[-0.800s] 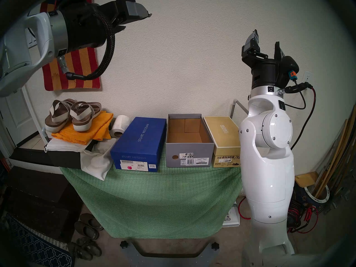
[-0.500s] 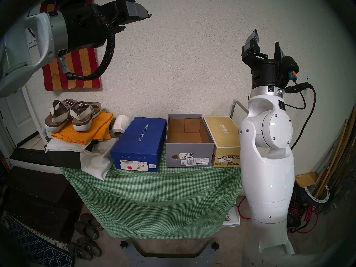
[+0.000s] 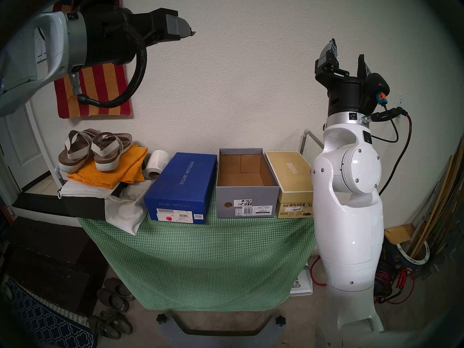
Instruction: Put shoes into shoe box
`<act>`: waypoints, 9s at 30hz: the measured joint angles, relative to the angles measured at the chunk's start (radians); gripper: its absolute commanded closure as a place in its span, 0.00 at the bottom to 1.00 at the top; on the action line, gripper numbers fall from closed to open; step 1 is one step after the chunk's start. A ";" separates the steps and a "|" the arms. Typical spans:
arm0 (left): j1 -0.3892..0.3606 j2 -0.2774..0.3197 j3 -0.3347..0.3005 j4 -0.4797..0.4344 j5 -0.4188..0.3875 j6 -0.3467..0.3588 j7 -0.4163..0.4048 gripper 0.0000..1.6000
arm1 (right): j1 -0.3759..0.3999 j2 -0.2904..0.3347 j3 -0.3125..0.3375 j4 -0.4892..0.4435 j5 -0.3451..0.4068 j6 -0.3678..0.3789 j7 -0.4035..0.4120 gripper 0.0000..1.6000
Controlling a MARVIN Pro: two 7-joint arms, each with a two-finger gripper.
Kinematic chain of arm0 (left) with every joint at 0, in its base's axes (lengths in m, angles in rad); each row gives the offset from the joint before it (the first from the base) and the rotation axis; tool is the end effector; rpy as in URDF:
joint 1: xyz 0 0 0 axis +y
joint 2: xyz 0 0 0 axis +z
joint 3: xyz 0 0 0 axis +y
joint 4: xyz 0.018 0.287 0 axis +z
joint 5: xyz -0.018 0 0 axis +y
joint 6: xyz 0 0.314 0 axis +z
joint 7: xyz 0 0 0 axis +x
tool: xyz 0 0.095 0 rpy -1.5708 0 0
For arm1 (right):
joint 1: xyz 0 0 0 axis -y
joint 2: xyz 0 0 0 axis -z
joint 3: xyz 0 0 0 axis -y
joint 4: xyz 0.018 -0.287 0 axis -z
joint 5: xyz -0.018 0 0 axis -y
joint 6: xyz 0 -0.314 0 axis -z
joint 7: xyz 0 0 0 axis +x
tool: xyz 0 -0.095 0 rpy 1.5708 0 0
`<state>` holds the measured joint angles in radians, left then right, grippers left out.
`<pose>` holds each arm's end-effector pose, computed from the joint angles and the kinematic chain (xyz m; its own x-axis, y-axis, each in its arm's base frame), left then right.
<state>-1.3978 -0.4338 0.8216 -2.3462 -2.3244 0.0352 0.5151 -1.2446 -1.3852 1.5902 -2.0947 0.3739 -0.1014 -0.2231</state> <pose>0.3007 -0.0448 0.1547 0.0450 0.0522 0.9976 -0.4663 -0.8821 0.0672 0.3870 -0.0480 0.0346 -0.7859 -0.2079 0.5823 0.0659 -0.9646 -0.2555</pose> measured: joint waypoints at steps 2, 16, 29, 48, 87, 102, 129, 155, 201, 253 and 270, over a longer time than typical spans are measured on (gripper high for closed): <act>-0.010 -0.009 -0.001 0.004 0.003 0.033 0.011 0.00 | 0.000 0.000 0.000 0.000 0.000 0.000 0.000 0.00; 0.031 0.027 0.130 0.102 0.153 0.217 0.154 0.00 | 0.000 -0.001 0.000 0.000 0.000 0.000 0.000 0.00; -0.016 0.174 0.288 0.262 0.226 0.267 0.152 0.00 | 0.000 -0.002 0.000 0.000 0.000 0.000 0.000 0.00; -0.184 0.296 0.424 0.385 0.306 0.579 -0.097 0.00 | 0.000 -0.002 0.000 0.000 0.000 0.000 0.000 0.00; -0.164 0.217 0.541 0.534 0.979 0.707 -0.784 0.00 | 0.000 -0.003 0.000 0.000 0.000 0.000 0.000 0.00; 0.028 0.058 0.523 0.605 0.986 0.491 -0.858 0.00 | 0.000 -0.003 0.000 0.000 0.000 0.000 0.000 0.00; 0.264 -0.077 0.426 0.746 1.027 0.344 -0.838 0.00 | 0.000 -0.004 0.000 0.000 0.000 0.000 0.001 0.00; 0.395 -0.152 0.453 0.852 1.044 0.296 -0.897 0.67 | 0.000 -0.004 0.000 0.000 0.000 0.000 0.001 0.00; 0.273 -0.054 0.206 0.559 0.768 0.283 -0.529 1.00 | 0.000 -0.004 0.000 0.000 0.000 0.000 0.001 0.00; 0.382 -0.246 -0.096 0.423 0.403 0.099 -0.261 1.00 | 0.130 -0.013 -0.166 0.087 0.286 0.162 0.192 0.00; 0.389 -0.295 -0.146 0.429 0.367 0.076 -0.255 1.00 | 0.060 -0.027 -0.247 -0.005 0.269 0.236 0.129 0.00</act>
<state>-1.0090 -0.7289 0.6751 -1.9169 -1.9574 0.1115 0.2599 -1.1851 -1.4118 1.3429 -2.0997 0.6430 0.1348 -0.0944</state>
